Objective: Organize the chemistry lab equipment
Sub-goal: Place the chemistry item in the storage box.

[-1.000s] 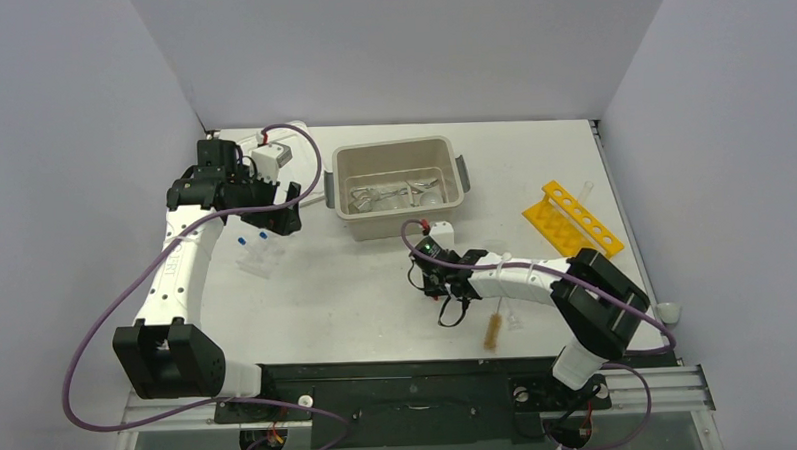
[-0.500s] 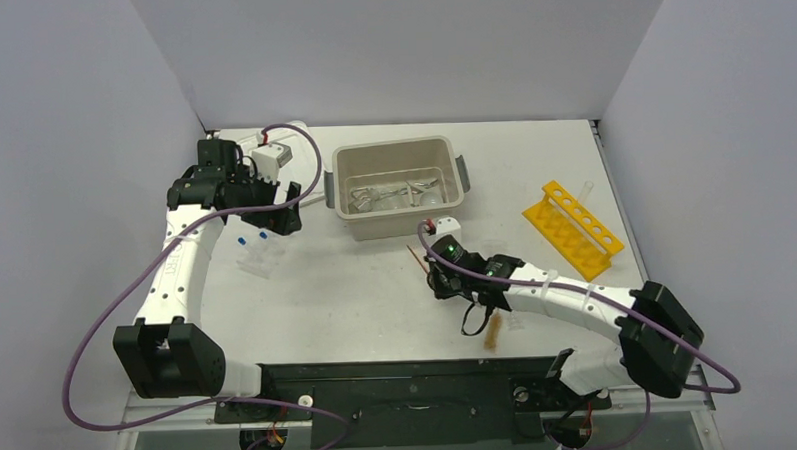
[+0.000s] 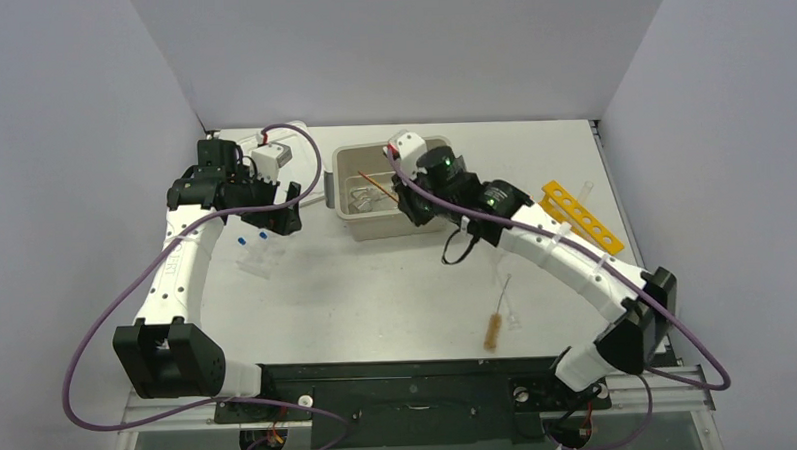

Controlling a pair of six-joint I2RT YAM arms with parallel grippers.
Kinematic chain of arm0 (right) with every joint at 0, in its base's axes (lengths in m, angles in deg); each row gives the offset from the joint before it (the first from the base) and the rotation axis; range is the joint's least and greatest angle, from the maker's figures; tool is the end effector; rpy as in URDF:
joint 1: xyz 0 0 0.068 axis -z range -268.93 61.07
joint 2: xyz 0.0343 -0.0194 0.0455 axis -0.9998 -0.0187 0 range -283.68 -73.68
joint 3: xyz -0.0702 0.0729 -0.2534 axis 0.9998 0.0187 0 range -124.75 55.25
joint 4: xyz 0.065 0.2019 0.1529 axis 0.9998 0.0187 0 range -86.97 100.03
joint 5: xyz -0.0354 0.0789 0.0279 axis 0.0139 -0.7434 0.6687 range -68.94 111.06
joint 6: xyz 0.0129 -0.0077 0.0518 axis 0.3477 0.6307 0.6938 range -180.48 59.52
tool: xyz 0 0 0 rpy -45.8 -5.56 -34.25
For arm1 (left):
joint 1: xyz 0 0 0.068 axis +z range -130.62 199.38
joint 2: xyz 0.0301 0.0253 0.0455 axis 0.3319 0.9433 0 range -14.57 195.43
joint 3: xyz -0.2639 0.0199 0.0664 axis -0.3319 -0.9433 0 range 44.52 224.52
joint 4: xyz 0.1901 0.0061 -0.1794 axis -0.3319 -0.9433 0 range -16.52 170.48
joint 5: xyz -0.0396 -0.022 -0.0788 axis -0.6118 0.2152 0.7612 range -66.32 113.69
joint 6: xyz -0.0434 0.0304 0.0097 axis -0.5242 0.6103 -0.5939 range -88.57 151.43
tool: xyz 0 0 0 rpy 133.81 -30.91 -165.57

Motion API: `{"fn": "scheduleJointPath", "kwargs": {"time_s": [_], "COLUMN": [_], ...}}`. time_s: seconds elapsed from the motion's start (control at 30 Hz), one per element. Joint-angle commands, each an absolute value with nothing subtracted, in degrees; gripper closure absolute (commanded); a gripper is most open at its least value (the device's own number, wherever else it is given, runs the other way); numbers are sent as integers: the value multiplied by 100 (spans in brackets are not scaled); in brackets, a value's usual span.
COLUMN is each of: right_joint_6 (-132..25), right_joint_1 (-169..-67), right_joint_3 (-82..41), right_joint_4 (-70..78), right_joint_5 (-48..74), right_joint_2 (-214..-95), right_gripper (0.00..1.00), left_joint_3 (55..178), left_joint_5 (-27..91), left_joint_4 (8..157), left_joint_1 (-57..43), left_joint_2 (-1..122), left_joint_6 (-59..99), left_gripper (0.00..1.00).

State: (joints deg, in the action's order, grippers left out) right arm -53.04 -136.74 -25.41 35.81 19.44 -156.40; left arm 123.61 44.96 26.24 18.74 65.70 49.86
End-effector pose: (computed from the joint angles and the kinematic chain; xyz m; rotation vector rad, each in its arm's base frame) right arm 0.2165 0.2403 0.3640 -0.7874 2.0943 0.5700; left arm 0.2822 -0.0161 0.3405 0.5521 2.4133 -0.3397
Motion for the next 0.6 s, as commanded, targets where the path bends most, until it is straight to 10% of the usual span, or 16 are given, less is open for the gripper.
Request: {"fn": "scheduleJointPath", "kwargs": {"time_s": [0.0,0.27,0.4,0.57], "right_joint_6": [-6311,-6474,-6242,-5591], "right_joint_1": [-13176,-12821,-12813,-12750], "right_joint_3": [-3690,-5129,-5035,-4198], "right_joint_4": [4123,4184,3966,3499], "right_joint_5": [1986,2844,3258,3825], "right_joint_2": [-16817,-18291,-18321,-17423], "right_gripper": [99,83,53,39], "left_joint_3": [12504,12503,12512,12534], "left_joint_5": [4547,4598,4610,4624], "left_joint_4": [2736,2723,2707,2719], "left_joint_1": [1905,1911,1910,1912], "left_joint_2": [6488,6487,6487,6496], "left_joint_6": [5006,4989,5009,5010], "left_gripper": [4,4,3,4]}}
